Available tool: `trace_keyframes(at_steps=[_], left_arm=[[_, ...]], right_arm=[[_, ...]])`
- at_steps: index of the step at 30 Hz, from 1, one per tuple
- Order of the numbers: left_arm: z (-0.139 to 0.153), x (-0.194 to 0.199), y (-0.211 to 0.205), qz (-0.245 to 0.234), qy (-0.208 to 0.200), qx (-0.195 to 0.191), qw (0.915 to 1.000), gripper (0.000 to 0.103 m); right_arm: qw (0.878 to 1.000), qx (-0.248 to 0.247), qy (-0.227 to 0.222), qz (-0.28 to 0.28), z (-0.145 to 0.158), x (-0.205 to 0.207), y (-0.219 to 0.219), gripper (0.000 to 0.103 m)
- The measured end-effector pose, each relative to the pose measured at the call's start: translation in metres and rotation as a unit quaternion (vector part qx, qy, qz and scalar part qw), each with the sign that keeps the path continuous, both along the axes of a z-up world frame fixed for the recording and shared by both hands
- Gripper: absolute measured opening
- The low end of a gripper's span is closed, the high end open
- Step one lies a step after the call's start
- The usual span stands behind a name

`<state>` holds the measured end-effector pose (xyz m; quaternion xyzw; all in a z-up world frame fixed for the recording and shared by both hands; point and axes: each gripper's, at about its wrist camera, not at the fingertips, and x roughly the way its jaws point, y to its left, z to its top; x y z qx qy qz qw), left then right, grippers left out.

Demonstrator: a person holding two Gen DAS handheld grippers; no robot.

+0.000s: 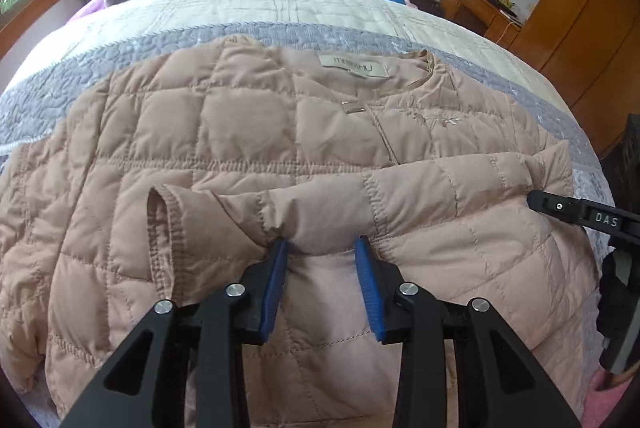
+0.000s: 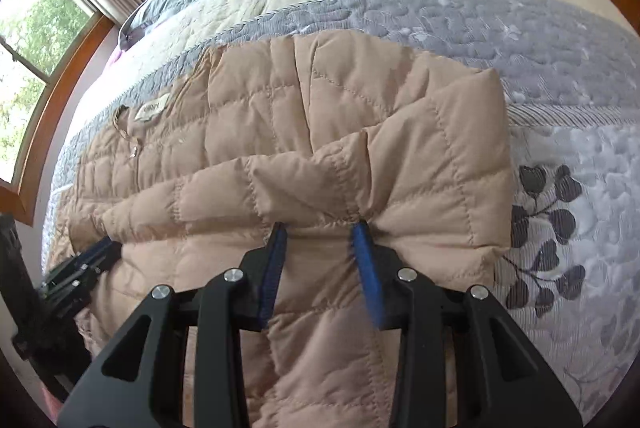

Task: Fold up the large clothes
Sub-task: 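Fold the held sleeve across the coat body with the left tool, then release, then grasp the coat's side edge with the left tool and fold it inward over the sleeves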

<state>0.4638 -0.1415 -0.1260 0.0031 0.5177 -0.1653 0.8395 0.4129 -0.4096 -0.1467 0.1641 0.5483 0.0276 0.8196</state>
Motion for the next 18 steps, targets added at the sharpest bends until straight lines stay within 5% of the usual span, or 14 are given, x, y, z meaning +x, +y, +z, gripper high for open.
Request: trace_keyframes(at_steps=[5, 9, 14, 18], left_arm=[[0.005, -0.006, -0.001, 0.003, -0.007, 0.012, 0.9999, 0.037], [0.043, -0.025, 0.025, 0.028, -0.014, 0.003, 0.9995, 0.040], [0.093, -0.097, 0.110, 0.059, -0.084, -0.009, 0.9947, 0.062], [0.087, -0.144, 0.210, 0.147, -0.080, 0.009, 0.9859, 0.067]], right_arm=[[1.000, 0.001, -0.012, -0.003, 0.007, -0.007, -0.001, 0.037], [0.997, 0.056, -0.055, 0.018, 0.049, -0.043, -0.002, 0.042], [0.995, 0.049, -0.079, 0.042, 0.088, -0.114, 0.000, 0.052], [0.995, 0.040, -0.076, 0.051, 0.092, -0.154, 0.001, 0.054]])
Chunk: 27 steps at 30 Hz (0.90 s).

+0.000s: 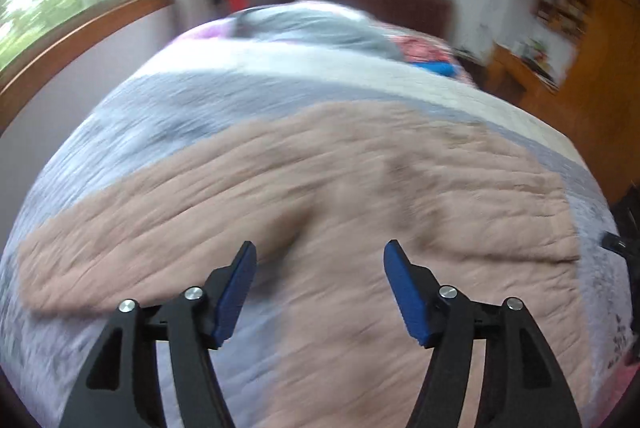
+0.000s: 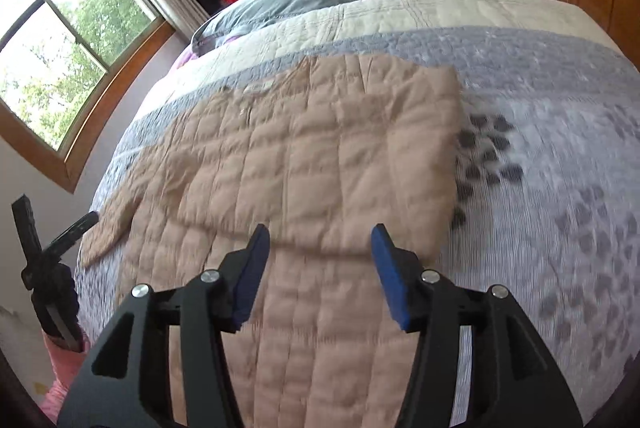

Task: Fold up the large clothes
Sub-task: 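Grasp the coat's side edge with the left tool and fold it inward over the sleeves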

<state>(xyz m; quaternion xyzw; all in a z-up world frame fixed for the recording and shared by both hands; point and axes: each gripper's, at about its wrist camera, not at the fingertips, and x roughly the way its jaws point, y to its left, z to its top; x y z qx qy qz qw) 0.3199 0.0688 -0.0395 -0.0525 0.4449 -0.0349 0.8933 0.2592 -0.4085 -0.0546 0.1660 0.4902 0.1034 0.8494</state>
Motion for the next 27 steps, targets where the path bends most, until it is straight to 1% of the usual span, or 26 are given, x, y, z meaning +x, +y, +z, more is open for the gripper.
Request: trace_keyframes(at_steps=[1, 2, 3, 4, 5, 6, 7, 8, 9, 10, 11, 13, 14, 17, 19, 20, 22, 23, 24, 27], left_arm=[[-0.004, -0.007, 0.021, 0.024, 0.010, -0.004, 0.9997, 0.067], [-0.013, -0.019, 0.052, 0.061, 0.023, -0.009, 0.9979, 0.067], [-0.021, -0.031, 0.084, 0.098, 0.031, -0.012, 0.9946, 0.067], [-0.027, -0.038, 0.104, 0.121, 0.036, -0.013, 0.9919, 0.067], [-0.035, -0.047, 0.138, 0.166, 0.046, -0.014, 0.9850, 0.067], [-0.041, -0.052, 0.161, 0.197, 0.050, -0.021, 0.9788, 0.067], [-0.046, -0.062, 0.194, 0.236, 0.048, -0.040, 0.9697, 0.067], [-0.048, -0.066, 0.211, 0.257, 0.044, -0.048, 0.9641, 0.066], [-0.050, -0.072, 0.234, 0.287, 0.039, -0.058, 0.9554, 0.065], [-0.049, -0.074, 0.247, 0.301, 0.032, -0.066, 0.9509, 0.065], [-0.051, -0.075, 0.262, 0.313, 0.022, -0.080, 0.9462, 0.065], [-0.057, -0.070, 0.284, 0.326, 0.024, -0.104, 0.9393, 0.065], [-0.062, -0.066, 0.293, 0.331, 0.025, -0.124, 0.9353, 0.065], [-0.079, -0.050, 0.305, 0.336, 0.039, -0.151, 0.9290, 0.055], [-0.090, -0.048, 0.311, 0.344, 0.045, -0.156, 0.9247, 0.045], [-0.093, -0.045, 0.312, 0.354, 0.045, -0.149, 0.9223, 0.037], [-0.093, -0.042, 0.309, 0.356, 0.037, -0.146, 0.9221, 0.019], [-0.093, -0.041, 0.309, 0.352, 0.031, -0.156, 0.9223, 0.009], [-0.093, -0.040, 0.308, 0.353, 0.027, -0.161, 0.9215, 0.007], [-0.086, -0.040, 0.302, 0.359, 0.010, -0.153, 0.9206, 0.004]], right_arm=[[1.000, -0.003, 0.004, 0.003, -0.002, -0.008, -0.001, 0.056], [1.000, -0.006, 0.008, 0.005, -0.005, -0.011, 0.002, 0.056], [1.000, -0.010, 0.012, 0.008, -0.008, -0.015, 0.005, 0.056], [1.000, -0.015, 0.017, 0.012, -0.011, -0.019, 0.008, 0.056], [1.000, -0.018, 0.020, 0.016, -0.014, -0.021, 0.013, 0.056], [0.999, -0.020, 0.023, 0.021, -0.016, -0.022, 0.018, 0.056], [0.999, -0.022, 0.024, 0.026, -0.017, -0.023, 0.023, 0.056], [0.999, -0.024, 0.025, 0.029, -0.018, -0.021, 0.026, 0.056], [0.999, -0.027, 0.026, 0.033, -0.019, -0.021, 0.029, 0.056], [0.999, -0.030, 0.028, 0.036, -0.021, -0.020, 0.033, 0.056], [0.998, -0.031, 0.030, 0.038, -0.023, -0.019, 0.036, 0.056], [0.998, -0.032, 0.035, 0.041, -0.028, -0.017, 0.042, 0.056], [0.998, -0.034, 0.037, 0.043, -0.030, -0.016, 0.045, 0.056], [0.997, -0.041, 0.041, 0.048, -0.037, -0.016, 0.051, 0.056], [0.997, -0.041, 0.044, 0.051, -0.042, -0.017, 0.053, 0.056], [0.997, -0.042, 0.047, 0.051, -0.044, -0.017, 0.053, 0.056], [0.996, -0.045, 0.050, 0.050, -0.048, -0.017, 0.053, 0.056], [0.996, -0.047, 0.051, 0.049, -0.049, -0.017, 0.052, 0.056], [0.996, -0.049, 0.051, 0.048, -0.050, -0.017, 0.052, 0.056], [0.996, -0.049, 0.052, 0.048, -0.053, -0.019, 0.051, 0.056]])
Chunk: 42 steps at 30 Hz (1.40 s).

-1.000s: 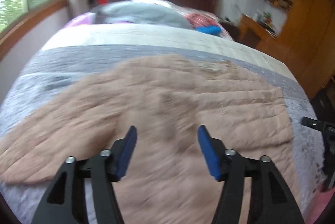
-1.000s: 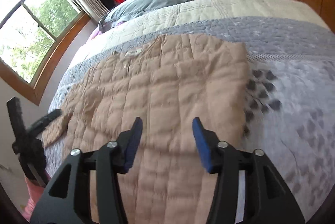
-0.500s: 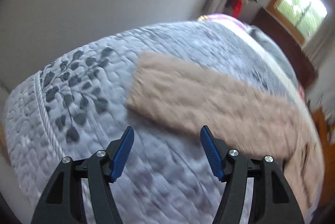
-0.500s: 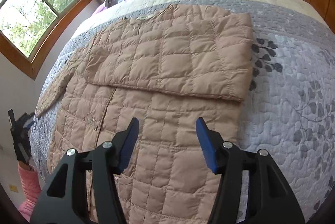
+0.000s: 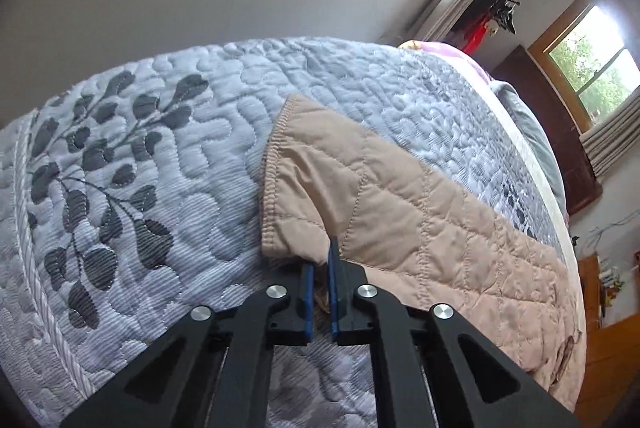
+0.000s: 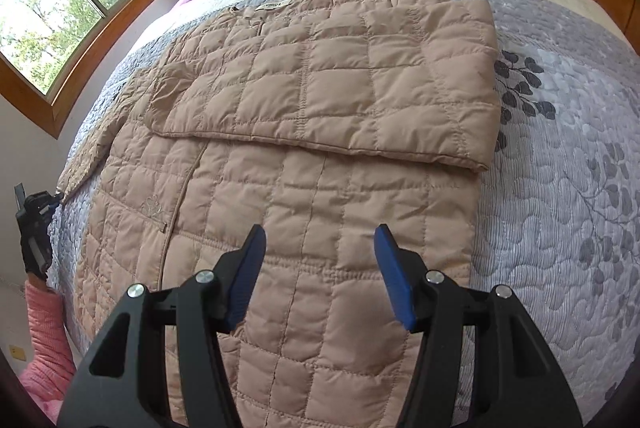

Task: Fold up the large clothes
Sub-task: 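Grasp the coat's side edge with the left tool and fold it inward over the sleeves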

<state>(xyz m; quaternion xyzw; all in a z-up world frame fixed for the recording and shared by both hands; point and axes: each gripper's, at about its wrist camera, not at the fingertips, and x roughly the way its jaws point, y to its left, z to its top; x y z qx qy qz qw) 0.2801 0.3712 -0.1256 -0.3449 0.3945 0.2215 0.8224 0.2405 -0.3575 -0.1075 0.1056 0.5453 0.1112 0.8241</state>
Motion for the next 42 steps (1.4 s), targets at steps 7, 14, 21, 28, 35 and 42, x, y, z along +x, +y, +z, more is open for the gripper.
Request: trace_keyframes(at_steps=[7, 14, 21, 28, 35, 42], left_arm=[[0.073, -0.003, -0.059, -0.055, -0.090, 0.069, 0.9921, 0.004], [0.115, 0.025, -0.170, -0.184, -0.127, 0.124, 0.9669, 0.004], [0.108, 0.052, -0.311, -0.334, -0.124, 0.129, 0.9254, 0.004], [0.087, 0.074, -0.422, -0.421, -0.110, 0.129, 0.8911, 0.004], [0.042, 0.102, -0.466, -0.450, -0.045, 0.115, 0.8846, 0.004], [0.032, 0.091, -0.467, -0.515, -0.038, 0.061, 0.8539, 0.039]], right_arm=[[1.000, -0.008, 0.011, -0.001, -0.012, 0.002, 0.001, 0.056], [1.000, -0.005, 0.005, 0.000, -0.010, 0.001, 0.001, 0.056], [1.000, 0.002, 0.000, -0.005, -0.010, -0.004, -0.005, 0.056], [1.000, 0.010, 0.001, -0.012, -0.014, -0.006, -0.015, 0.056], [1.000, 0.011, 0.005, -0.018, -0.017, -0.009, -0.022, 0.056], [1.000, 0.007, 0.001, -0.012, -0.005, -0.001, -0.010, 0.056]])
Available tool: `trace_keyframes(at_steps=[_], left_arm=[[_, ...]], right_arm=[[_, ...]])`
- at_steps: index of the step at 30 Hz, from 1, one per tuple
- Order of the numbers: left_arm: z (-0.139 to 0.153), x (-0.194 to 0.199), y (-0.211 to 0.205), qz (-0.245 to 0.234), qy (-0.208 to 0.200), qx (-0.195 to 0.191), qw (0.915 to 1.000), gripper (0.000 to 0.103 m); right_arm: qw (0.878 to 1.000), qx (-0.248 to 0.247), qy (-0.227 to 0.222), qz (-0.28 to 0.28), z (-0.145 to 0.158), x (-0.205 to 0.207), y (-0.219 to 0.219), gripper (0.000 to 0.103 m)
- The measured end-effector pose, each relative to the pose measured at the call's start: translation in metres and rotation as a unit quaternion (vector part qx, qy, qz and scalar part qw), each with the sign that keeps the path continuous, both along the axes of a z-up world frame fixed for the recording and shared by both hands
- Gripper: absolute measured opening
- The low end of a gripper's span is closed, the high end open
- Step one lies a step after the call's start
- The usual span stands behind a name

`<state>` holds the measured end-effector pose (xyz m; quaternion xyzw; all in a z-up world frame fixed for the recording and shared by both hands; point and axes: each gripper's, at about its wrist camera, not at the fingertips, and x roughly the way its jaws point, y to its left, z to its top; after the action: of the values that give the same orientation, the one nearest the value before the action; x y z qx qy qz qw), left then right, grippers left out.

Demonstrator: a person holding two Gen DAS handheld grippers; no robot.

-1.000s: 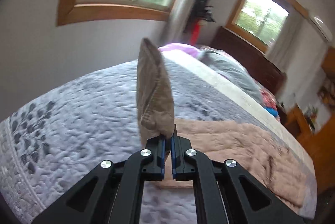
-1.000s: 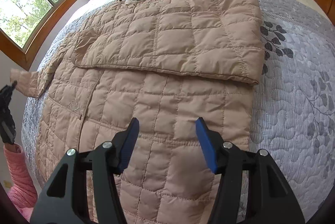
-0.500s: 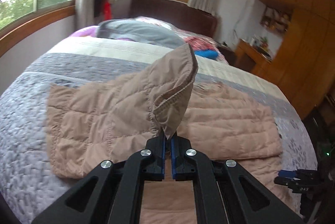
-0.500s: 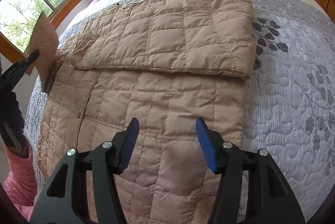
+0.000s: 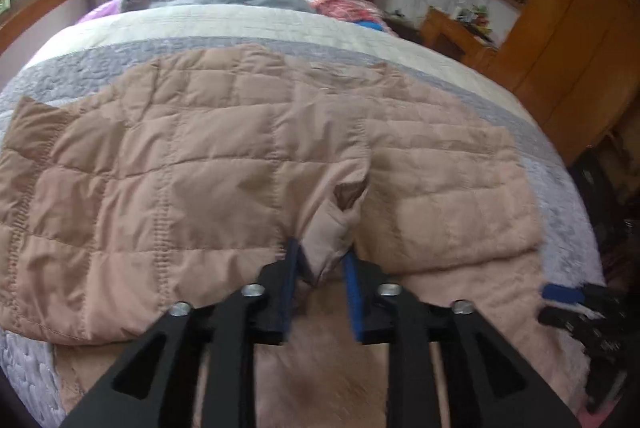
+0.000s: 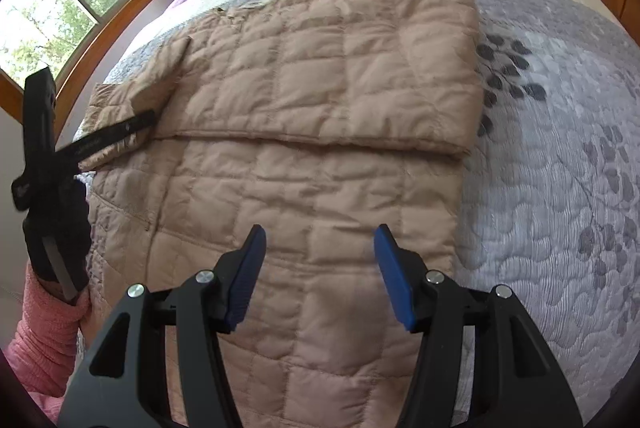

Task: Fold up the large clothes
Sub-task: 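Grasp the coat's side edge with the left tool and fold it inward over the sleeves, then grasp the opposite side edge with the right tool and fold it inward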

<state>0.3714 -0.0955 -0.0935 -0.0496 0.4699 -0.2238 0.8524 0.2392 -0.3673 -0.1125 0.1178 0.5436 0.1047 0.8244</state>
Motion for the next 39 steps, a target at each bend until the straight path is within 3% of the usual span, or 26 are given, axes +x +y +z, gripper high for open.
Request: trace_keyframes(at_steps=[2, 5, 6, 8, 11, 13, 17, 21, 23, 27, 28, 31, 35, 39], left_arm=[[0.013, -0.014, 0.009, -0.029, 0.001, -0.036, 0.9989, 0.051], [0.034, -0.031, 0.038, -0.023, -0.023, -0.039, 0.9987, 0.051], [0.038, -0.032, 0.050, -0.005, -0.033, -0.020, 0.9992, 0.051], [0.041, -0.026, 0.073, 0.053, -0.046, 0.055, 0.9960, 0.051], [0.029, -0.009, 0.104, 0.128, -0.046, 0.173, 0.9755, 0.050], [0.013, 0.003, 0.122, 0.144, -0.018, 0.192, 0.9706, 0.049], [-0.017, 0.013, 0.133, 0.138, 0.030, 0.164, 0.9763, 0.049], [-0.023, 0.011, 0.132, 0.138, 0.021, 0.161, 0.9770, 0.049], [-0.023, 0.010, 0.132, 0.138, 0.020, 0.155, 0.9780, 0.049], [-0.017, 0.006, 0.140, 0.141, 0.021, 0.139, 0.9801, 0.049], [-0.013, 0.002, 0.145, 0.142, 0.021, 0.125, 0.9817, 0.049], [0.010, -0.001, 0.154, 0.148, 0.004, 0.079, 0.9858, 0.049], [0.040, -0.005, 0.152, 0.151, -0.041, 0.081, 0.9843, 0.049], [0.045, 0.003, 0.129, 0.132, -0.046, 0.079, 0.9870, 0.049]], right_arm=[[1.000, -0.001, -0.005, 0.007, 0.007, 0.006, 0.008, 0.056], [1.000, 0.004, -0.014, 0.025, 0.020, 0.019, 0.027, 0.056], [0.999, 0.007, -0.015, 0.032, 0.024, 0.024, 0.033, 0.056], [0.999, 0.015, -0.015, 0.049, 0.030, 0.037, 0.052, 0.056], [0.997, 0.022, -0.006, 0.070, 0.035, 0.060, 0.083, 0.056], [0.996, 0.026, 0.002, 0.080, 0.035, 0.075, 0.103, 0.056], [0.994, 0.040, 0.023, 0.095, 0.027, 0.104, 0.134, 0.056], [0.992, 0.057, 0.048, 0.097, 0.011, 0.128, 0.150, 0.056], [0.991, 0.066, 0.060, 0.097, 0.002, 0.140, 0.156, 0.051], [0.989, 0.077, 0.073, 0.107, -0.010, 0.152, 0.168, 0.014], [0.988, 0.080, 0.071, 0.108, -0.011, 0.153, 0.168, 0.013], [0.989, 0.092, 0.032, 0.114, 0.012, 0.146, 0.159, 0.011], [0.990, 0.091, -0.035, 0.105, 0.066, 0.129, 0.128, 0.011], [0.992, 0.059, -0.082, 0.077, 0.105, 0.110, 0.087, 0.011]])
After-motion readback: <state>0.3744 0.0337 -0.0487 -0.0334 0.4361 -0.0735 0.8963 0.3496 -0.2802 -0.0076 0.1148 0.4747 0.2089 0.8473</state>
